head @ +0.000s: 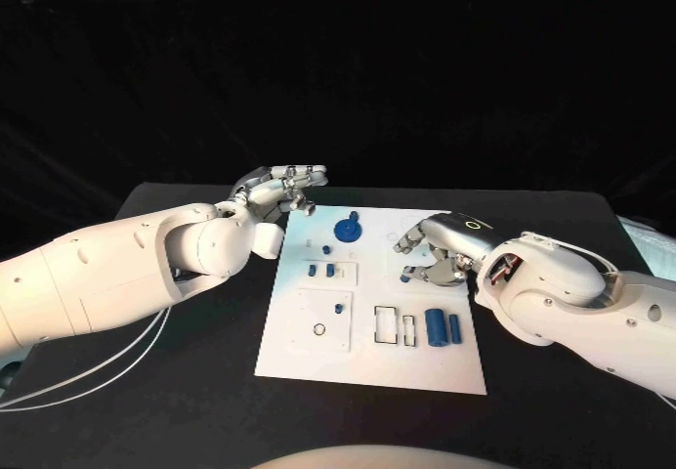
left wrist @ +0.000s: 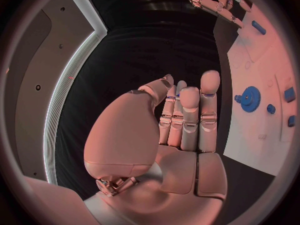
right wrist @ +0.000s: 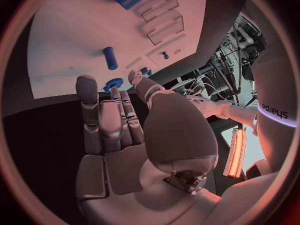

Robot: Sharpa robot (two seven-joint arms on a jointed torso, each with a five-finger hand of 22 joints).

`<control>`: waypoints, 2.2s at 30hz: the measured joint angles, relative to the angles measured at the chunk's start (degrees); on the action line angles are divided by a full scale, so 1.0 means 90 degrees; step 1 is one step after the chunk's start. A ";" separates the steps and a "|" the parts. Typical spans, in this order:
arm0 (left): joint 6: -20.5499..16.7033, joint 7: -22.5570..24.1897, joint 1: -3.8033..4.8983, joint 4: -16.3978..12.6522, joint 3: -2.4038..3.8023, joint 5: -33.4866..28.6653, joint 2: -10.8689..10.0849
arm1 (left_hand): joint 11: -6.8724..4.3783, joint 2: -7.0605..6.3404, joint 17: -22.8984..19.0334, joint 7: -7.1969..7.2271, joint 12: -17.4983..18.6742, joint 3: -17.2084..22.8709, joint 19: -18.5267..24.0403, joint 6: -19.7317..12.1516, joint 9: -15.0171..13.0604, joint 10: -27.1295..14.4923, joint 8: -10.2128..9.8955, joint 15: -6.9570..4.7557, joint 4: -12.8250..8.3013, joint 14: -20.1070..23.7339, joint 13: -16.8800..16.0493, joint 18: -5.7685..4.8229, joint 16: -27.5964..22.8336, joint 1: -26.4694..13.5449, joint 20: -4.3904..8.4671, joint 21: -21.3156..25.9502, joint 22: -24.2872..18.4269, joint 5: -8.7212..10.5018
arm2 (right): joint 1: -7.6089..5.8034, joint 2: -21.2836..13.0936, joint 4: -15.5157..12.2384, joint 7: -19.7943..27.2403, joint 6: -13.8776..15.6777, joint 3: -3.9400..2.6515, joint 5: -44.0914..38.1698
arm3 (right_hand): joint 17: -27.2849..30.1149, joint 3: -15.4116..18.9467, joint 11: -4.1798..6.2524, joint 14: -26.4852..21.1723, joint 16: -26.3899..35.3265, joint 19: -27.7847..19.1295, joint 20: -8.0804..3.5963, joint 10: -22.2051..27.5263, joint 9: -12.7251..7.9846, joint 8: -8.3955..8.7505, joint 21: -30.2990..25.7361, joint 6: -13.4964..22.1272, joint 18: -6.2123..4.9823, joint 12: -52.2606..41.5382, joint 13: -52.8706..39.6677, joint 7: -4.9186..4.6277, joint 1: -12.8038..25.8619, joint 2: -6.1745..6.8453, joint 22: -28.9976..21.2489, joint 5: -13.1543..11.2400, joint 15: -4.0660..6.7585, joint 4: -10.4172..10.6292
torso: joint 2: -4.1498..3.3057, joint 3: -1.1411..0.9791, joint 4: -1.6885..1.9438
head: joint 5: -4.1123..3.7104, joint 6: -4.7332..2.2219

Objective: Assemble the parts on the task board

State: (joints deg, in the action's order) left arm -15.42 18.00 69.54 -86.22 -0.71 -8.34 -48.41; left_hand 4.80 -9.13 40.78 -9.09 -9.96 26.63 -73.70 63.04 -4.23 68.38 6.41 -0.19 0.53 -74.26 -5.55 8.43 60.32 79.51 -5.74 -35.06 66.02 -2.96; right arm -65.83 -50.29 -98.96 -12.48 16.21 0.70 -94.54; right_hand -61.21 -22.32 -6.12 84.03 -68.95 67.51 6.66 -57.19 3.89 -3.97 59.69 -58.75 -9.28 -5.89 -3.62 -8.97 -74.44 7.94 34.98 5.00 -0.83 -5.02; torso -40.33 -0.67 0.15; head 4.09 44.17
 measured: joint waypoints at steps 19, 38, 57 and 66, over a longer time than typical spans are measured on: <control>0.0034 -0.0015 -0.0001 0.0015 0.0000 0.0000 0.0013 | 0.0000 0.0000 -0.0012 0.0000 0.0000 -0.0016 0.0000 0.0000 0.0004 0.0000 0.0000 0.0023 -0.0016 0.0023 0.0001 0.0000 0.0000 0.0000 0.0000 0.0000 -0.0006 0.0000 | 0.0000 0.0238 0.0295 -0.0084 -0.0691 0.0031 -0.0364 | 0.0065 0.0091 0.0058 0.0000 0.0026 -0.0024 0.0025 -0.0243 0.0002 0.0000 -0.0047 -0.0055 0.0000 -0.0168 -0.0016 0.0047 -0.0160 -0.0160 -0.0015 0.0000 0.0000 -0.0012 | -0.0009 0.0001 0.0005 | 0.0026 -0.0032; 0.0058 -0.0032 -0.0001 0.0011 -0.0001 0.0000 0.0008 | 0.0000 0.0000 -0.0011 0.0000 0.0000 -0.0016 0.0000 0.0000 0.0004 0.0000 0.0000 0.0023 -0.0016 0.0023 0.0002 0.0000 0.0000 0.0000 0.0000 0.0000 -0.0006 0.0000 | 0.0051 0.0426 0.0470 -0.0220 -0.0957 0.0047 -0.0695 | -0.0082 -0.0194 0.0127 0.0000 -0.0099 0.0105 -0.0055 -0.0719 0.0051 -0.0050 0.0166 -0.0527 0.0000 -0.0272 -0.0008 0.0067 -0.0241 -0.0313 0.0281 -0.0114 0.0049 0.0005 | -0.0005 0.0000 0.0004 | 0.0022 0.0013; 0.0064 -0.0046 -0.0001 0.0010 -0.0001 0.0000 0.0003 | 0.0023 0.0025 -0.0020 0.0000 0.0000 -0.0016 0.0000 0.0000 0.0003 -0.0023 0.0000 0.0023 -0.0016 0.0022 -0.0003 0.0000 0.0001 -0.0025 0.0000 0.0027 -0.0022 0.0000 | 0.0095 0.0409 0.0469 -0.0286 -0.0495 0.0059 -0.0788 | -0.0411 -0.0484 0.0274 -0.0022 -0.0407 0.0436 -0.0227 -0.1345 0.0145 -0.0278 0.0669 -0.1016 -0.0001 -0.0397 -0.0068 0.0242 -0.0268 -0.0422 0.1061 -0.0239 0.0231 -0.0040 | -0.0001 0.0001 0.0001 | 0.0009 0.0039; 0.0065 -0.0055 -0.0001 0.0017 -0.0001 0.0000 0.0005 | 0.0023 0.0025 -0.0021 0.0000 -0.0002 -0.0018 0.0003 0.0000 0.0003 -0.0023 0.0000 0.0023 -0.0014 0.0023 -0.0002 0.0000 0.0001 -0.0025 -0.0003 0.0026 -0.0023 0.0000 | 0.0003 0.0134 0.0116 -0.0255 0.0140 -0.0003 -0.0509 | -0.0395 -0.0483 0.0275 0.0000 -0.0406 0.0459 -0.0249 -0.1346 0.0168 -0.0288 0.0693 -0.1019 -0.0001 -0.0396 -0.0071 0.0242 -0.0303 -0.0455 0.1059 -0.0265 0.0254 -0.0040 | 0.0004 0.0001 0.0004 | -0.0004 0.0030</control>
State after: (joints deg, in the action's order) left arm -14.84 17.51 69.53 -86.07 -0.71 -8.34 -48.36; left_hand 5.00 -8.91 40.59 -9.09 -9.98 26.47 -73.67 63.04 -4.20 68.17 6.41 0.01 0.40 -74.06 -5.57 8.43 60.33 79.29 -5.77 -34.82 65.82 -2.96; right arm -65.81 -49.08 -97.92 -14.78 17.47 0.67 -99.12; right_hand -64.76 -26.67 -3.65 84.03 -72.61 71.64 4.41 -69.30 5.41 -6.56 65.93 -67.92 -9.29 -9.46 -4.27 -6.79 -77.17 3.85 44.51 2.62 1.46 -5.38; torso -40.29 -0.66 0.19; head 4.06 44.43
